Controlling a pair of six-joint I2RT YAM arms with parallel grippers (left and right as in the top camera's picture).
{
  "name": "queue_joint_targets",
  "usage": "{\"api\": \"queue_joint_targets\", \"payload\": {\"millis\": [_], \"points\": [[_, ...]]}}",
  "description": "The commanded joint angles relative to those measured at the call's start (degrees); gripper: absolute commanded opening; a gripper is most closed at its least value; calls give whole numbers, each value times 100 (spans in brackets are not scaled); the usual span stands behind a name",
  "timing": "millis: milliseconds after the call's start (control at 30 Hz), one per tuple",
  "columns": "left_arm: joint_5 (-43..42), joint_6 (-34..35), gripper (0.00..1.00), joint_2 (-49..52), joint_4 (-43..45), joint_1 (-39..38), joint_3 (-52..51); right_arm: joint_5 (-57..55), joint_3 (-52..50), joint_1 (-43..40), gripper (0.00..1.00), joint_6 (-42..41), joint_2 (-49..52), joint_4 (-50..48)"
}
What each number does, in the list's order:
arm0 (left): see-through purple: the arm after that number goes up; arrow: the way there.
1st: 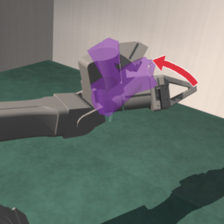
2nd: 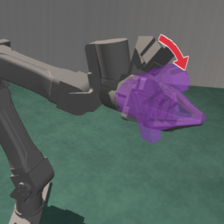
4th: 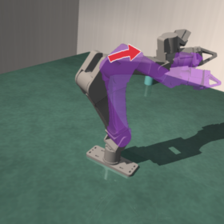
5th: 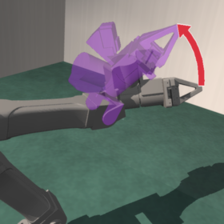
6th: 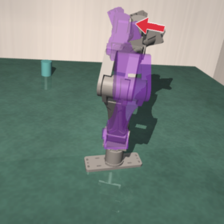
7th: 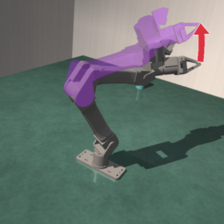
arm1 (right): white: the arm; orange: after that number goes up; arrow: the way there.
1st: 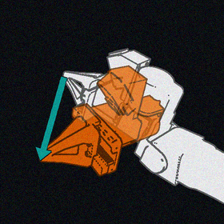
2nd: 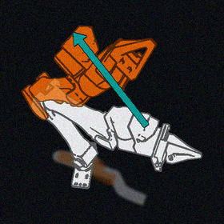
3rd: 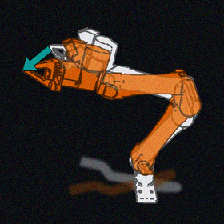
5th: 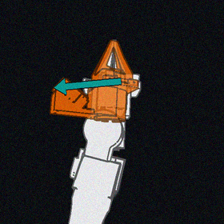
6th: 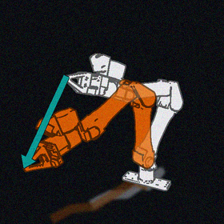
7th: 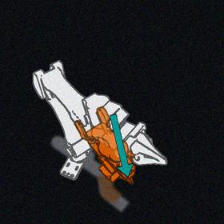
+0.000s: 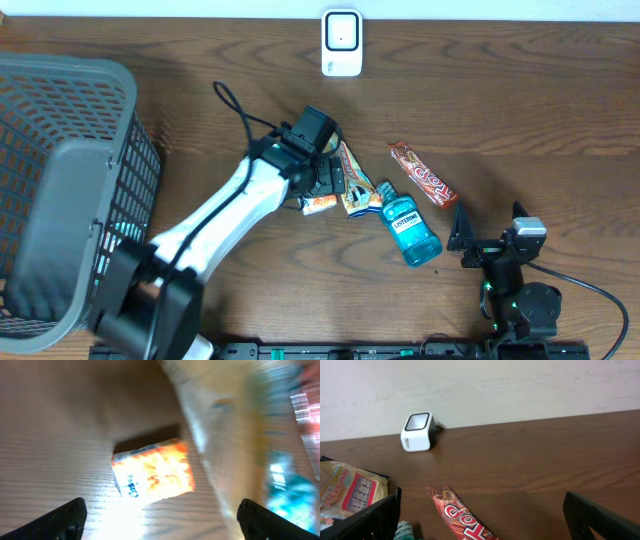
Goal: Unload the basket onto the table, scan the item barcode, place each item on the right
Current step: 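Carry the tissue pack out and drop it beside the yellow snack, then move the left gripper back over the basket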
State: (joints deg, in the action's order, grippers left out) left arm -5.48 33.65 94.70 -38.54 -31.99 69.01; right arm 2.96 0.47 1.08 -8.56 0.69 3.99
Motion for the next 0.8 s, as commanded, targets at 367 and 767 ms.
{"api": "queue_joint_targets", "payload": {"millis": [367,767], "points": [[1073,-601,99,-3034,-72,9,201,-26,-15,-7,99,-37,-24,11],[2330,-1314,98,-4092,-96,48,201,-26,-15,-7,99,-37,-24,11]]}}
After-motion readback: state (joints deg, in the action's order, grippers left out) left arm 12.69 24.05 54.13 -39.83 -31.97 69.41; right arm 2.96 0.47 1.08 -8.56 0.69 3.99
